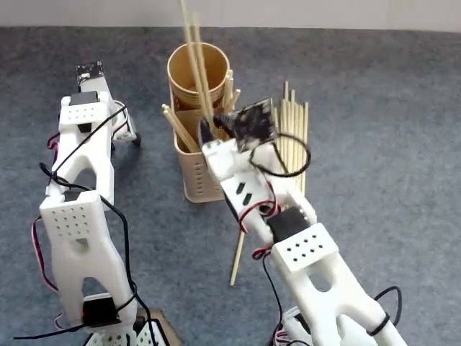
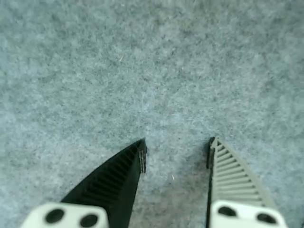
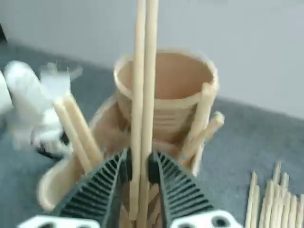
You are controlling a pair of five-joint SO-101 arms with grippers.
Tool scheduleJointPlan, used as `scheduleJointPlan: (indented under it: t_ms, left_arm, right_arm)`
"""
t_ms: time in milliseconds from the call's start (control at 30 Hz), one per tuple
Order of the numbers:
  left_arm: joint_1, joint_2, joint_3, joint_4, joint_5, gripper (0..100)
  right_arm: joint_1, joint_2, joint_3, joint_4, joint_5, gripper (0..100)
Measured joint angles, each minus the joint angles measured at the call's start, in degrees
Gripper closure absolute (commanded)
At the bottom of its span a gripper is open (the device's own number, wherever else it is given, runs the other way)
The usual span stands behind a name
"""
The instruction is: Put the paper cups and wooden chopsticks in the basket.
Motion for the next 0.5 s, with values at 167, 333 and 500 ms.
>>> scheduleJointPlan:
  t_ms: [167, 333, 500]
  left_arm:
    - [0.0, 0.0, 0.0, 0.0, 0.0, 78]
    - [0.0, 0.0, 0.0, 0.0, 0.0, 78]
    - [0.0, 0.0, 0.0, 0.0, -0.18, 78]
  right_arm:
    - [1.41, -0.44, 1.23, -0.53, 1.85, 98.1]
    - [2.64, -0.44, -0.26, -0.53, 1.85, 81.9]
    - [2.64, -0.44, -8.97, 7.74, 1.93, 75.8]
